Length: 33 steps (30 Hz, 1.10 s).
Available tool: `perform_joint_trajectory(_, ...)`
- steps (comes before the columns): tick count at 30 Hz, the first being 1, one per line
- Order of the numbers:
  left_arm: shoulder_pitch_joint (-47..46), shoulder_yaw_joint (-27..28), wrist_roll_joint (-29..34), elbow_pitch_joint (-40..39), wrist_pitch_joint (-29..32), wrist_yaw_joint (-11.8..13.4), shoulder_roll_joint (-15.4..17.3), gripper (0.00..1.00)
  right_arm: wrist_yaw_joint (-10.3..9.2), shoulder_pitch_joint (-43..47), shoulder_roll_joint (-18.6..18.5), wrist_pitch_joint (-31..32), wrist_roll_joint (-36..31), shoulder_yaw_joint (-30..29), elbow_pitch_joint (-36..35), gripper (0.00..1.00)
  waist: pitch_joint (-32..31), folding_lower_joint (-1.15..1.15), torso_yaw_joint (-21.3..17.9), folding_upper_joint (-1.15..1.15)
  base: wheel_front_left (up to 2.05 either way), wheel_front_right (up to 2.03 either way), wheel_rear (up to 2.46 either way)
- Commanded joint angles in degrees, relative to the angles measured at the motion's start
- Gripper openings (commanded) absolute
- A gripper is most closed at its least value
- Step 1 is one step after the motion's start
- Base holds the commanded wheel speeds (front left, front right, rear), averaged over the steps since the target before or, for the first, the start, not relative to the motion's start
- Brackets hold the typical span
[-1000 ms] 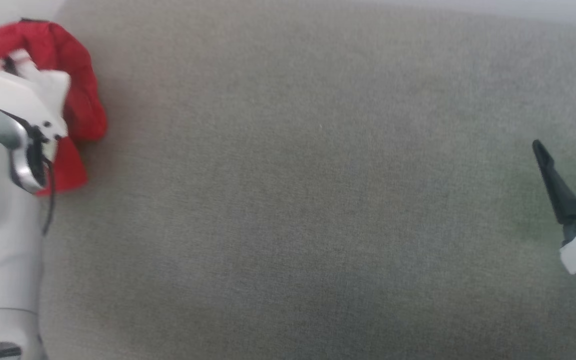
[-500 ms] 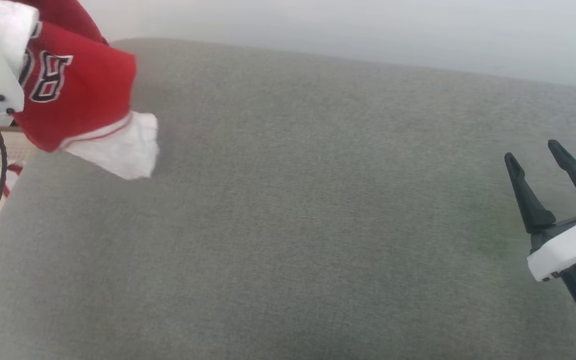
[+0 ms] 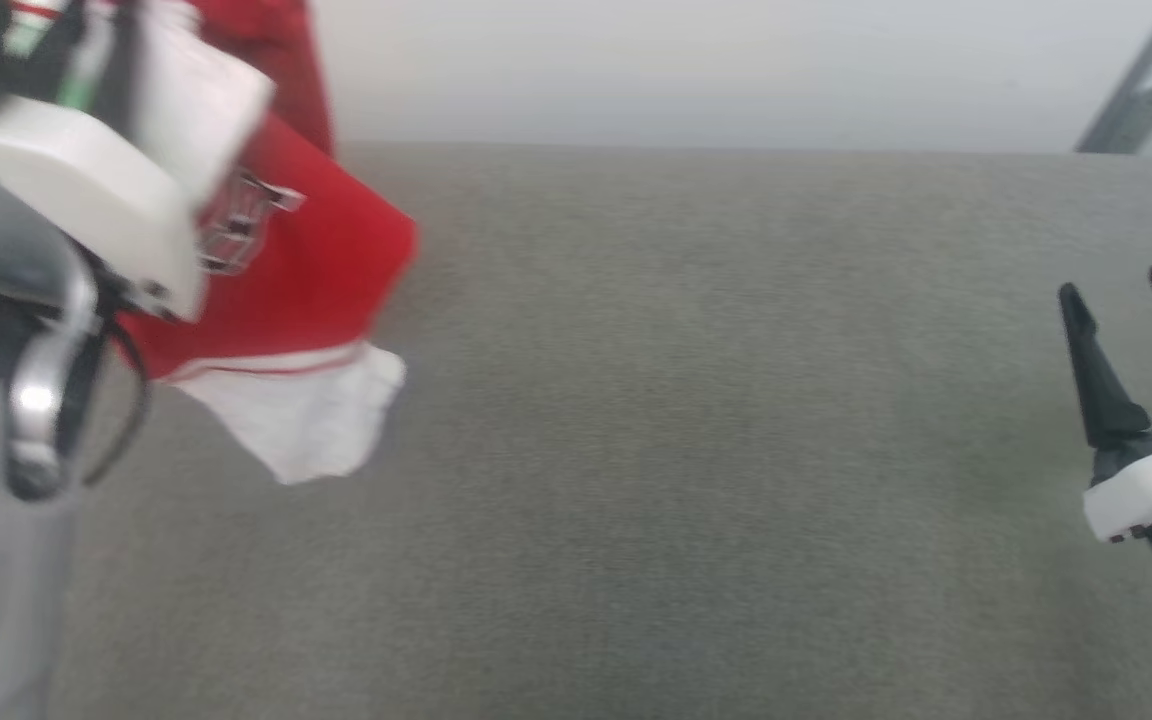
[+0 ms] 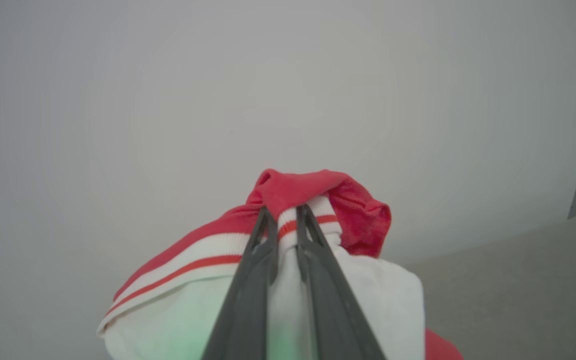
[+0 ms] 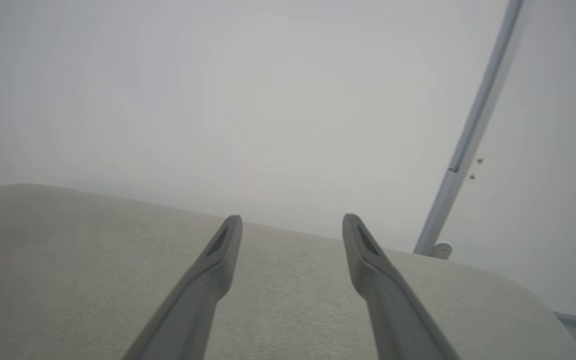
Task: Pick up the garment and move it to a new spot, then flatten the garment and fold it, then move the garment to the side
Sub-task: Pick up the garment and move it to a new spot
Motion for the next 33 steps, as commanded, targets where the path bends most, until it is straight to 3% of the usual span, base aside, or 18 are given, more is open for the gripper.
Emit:
perform_joint_trajectory(1,0.86,-0.27,0.19,-0.54,0.32,0.15,-0.23,0.0,-0.01,-0.18,0.27,-0.41,-0.35,-0.29,0.18,1.0,-0.14,0.0,-2.08,0.0,0.0,0.0,0.0)
perform_joint_trajectory(7,3.05,-6.64,0.66,-4.61,5.42,-0.66,-2.53,0.0,-0.01,0.01,1.29,-1.51,-0.73,-2.82,1.01,1.0,0.91,0.0,-7.36,0.0,0.0,0.0,0.0)
perform_joint_trajectory(15,6.48,-16.11,0.15,0.02,6.93,-3.67,-6.26,0.0,-0.01,0.18,3.09,-3.26,-0.36,-2.91,3.35,1.0,2.62,0.0,-12.82,0.0,0.0,0.0,0.0)
perform_joint_trajectory(23,9.03,-25.26,0.93,11.8,3.85,-6.57,-10.56,0.0,-0.01,-0.94,4.08,-4.92,0.37,-0.9,6.12,1.0,3.32,0.0,-15.0,0.0,0.0,0.0,0.0)
perform_joint_trajectory(33,11.0,-30.39,-0.78,31.79,-2.14,-7.87,-15.47,0.0,-0.01,-2.19,4.26,-6.06,1.25,1.68,9.69,1.0,2.62,0.0,-14.91,0.0,0.0,0.0,0.0)
